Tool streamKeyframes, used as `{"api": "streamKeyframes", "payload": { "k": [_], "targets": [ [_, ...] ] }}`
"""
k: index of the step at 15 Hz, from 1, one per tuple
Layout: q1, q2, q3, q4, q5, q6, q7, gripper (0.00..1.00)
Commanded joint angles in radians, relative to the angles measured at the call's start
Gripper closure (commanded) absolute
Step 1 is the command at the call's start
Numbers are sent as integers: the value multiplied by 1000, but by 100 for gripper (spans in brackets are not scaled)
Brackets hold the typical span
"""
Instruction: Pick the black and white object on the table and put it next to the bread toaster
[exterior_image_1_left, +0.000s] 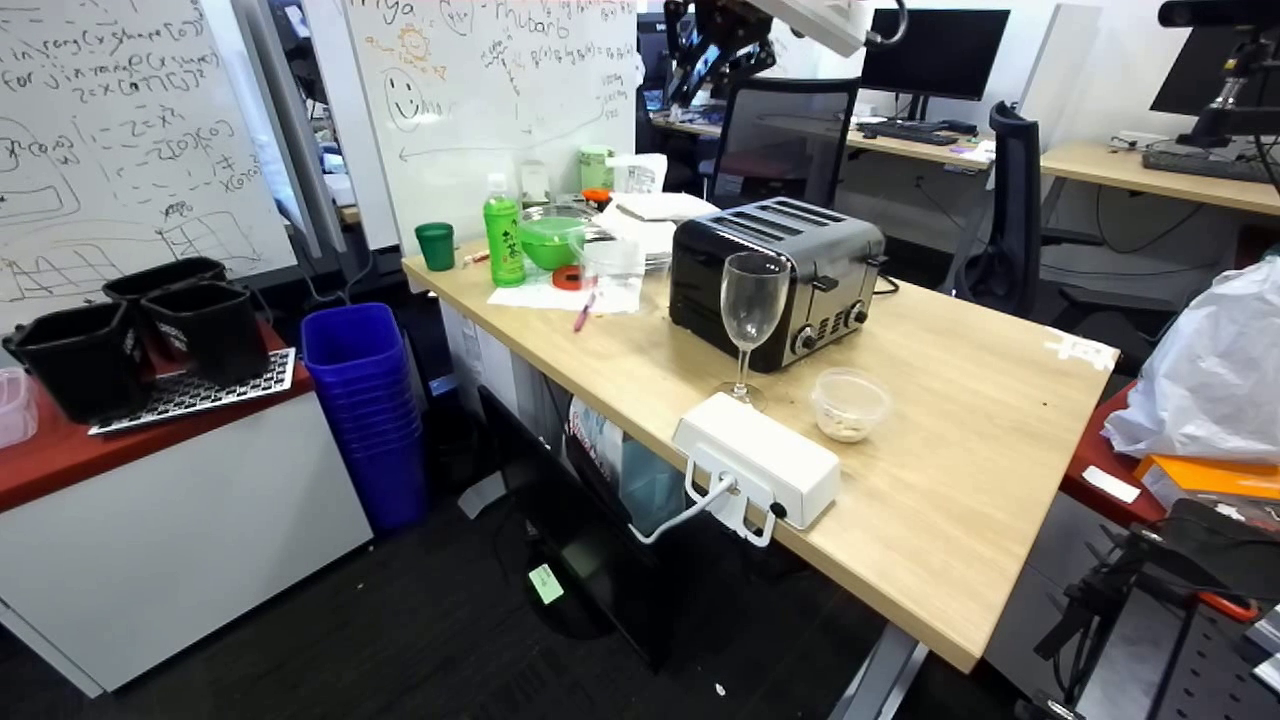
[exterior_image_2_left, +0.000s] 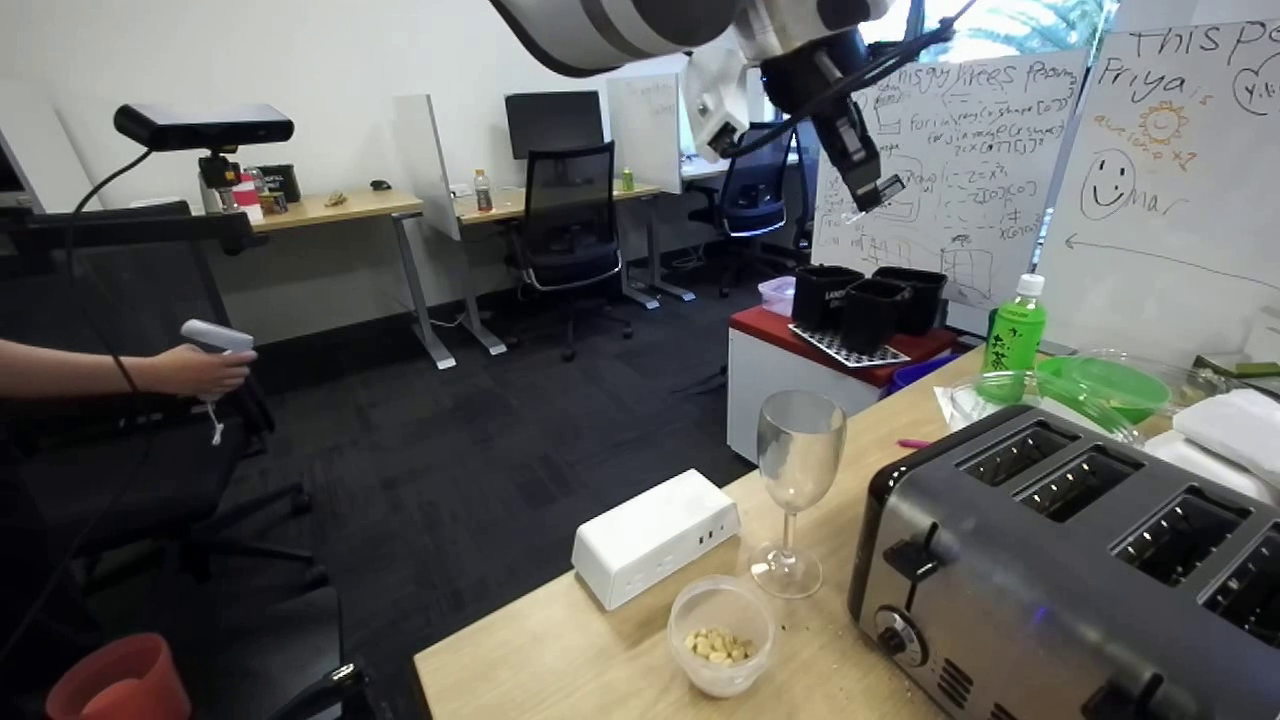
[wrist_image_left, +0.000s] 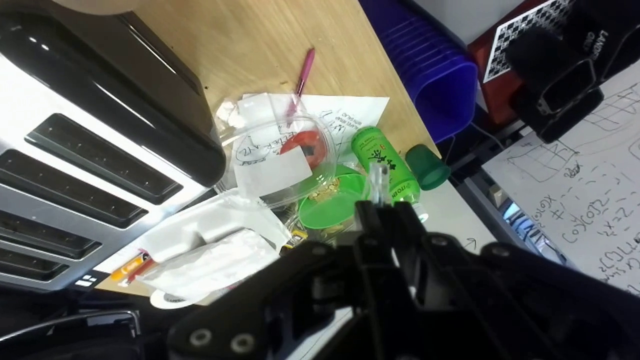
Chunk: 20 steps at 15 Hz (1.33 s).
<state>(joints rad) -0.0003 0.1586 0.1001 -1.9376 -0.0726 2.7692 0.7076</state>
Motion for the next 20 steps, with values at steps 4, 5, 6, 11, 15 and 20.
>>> {"api": "streamKeyframes", "payload": {
  "k": [4,5,6,11,15,20],
  "targets": [
    [56,236,-64,250,66,-246,-131,97],
    [58,271,-71,274,77,-257,-142,97],
    [57,302,-74,299,93,-273,-153,97],
    [75,434,-98,412,101,-346,-198,97],
    [109,512,-121,493,74,-431,-219,97],
    [145,600,-155,593,34,-528,-241,97]
  ]
}}
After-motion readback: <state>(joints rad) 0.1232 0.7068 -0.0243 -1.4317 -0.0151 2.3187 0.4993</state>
